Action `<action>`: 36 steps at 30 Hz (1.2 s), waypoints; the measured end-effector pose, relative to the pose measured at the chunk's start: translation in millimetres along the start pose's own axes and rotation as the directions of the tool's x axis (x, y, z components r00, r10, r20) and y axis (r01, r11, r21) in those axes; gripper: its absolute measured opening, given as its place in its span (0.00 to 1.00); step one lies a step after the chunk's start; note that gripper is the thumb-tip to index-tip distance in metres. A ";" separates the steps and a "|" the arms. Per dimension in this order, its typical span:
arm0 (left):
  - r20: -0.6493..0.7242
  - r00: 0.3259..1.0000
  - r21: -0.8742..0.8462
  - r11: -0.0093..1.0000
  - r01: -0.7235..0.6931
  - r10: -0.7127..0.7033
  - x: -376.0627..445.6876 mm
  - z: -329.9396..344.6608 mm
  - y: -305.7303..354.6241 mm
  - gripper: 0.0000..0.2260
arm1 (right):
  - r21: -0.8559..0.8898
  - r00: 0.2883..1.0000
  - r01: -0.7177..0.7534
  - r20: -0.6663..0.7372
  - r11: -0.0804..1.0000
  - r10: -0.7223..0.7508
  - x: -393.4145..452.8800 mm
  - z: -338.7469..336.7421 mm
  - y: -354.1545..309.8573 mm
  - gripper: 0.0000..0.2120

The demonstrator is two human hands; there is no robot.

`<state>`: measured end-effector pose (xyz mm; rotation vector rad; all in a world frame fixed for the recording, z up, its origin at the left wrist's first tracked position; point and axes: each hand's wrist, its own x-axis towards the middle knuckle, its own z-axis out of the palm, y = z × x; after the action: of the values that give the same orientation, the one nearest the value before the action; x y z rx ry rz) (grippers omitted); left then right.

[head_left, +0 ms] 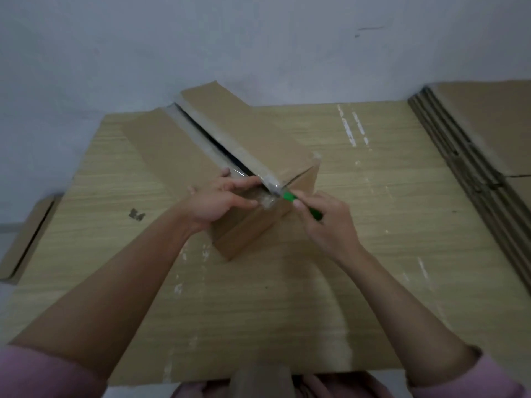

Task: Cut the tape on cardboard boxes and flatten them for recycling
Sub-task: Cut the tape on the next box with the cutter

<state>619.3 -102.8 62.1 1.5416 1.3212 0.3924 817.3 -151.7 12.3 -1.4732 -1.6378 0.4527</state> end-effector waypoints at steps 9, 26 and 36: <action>0.012 1.000 0.063 0.998 -0.004 0.003 7.2 -3.5 -12.0 0.24 | -0.375 0.982 0.167 -0.015 0.912 -0.186 -4.9 -1.0 -9.5 0.15; 0.110 0.993 0.232 0.970 -0.071 0.046 18.7 -5.2 -9.4 0.38 | -0.686 0.996 0.015 0.077 0.728 0.052 24.4 -7.4 -23.4 0.11; 0.084 0.881 0.609 0.676 -0.415 0.465 30.8 -10.4 -1.3 0.35 | -0.357 0.967 -0.148 0.146 0.922 0.211 19.0 -19.8 -19.3 0.14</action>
<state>621.2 -71.2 54.6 2.4501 1.1753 0.3346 822.2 -143.9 44.6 -1.9027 -1.7989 0.4267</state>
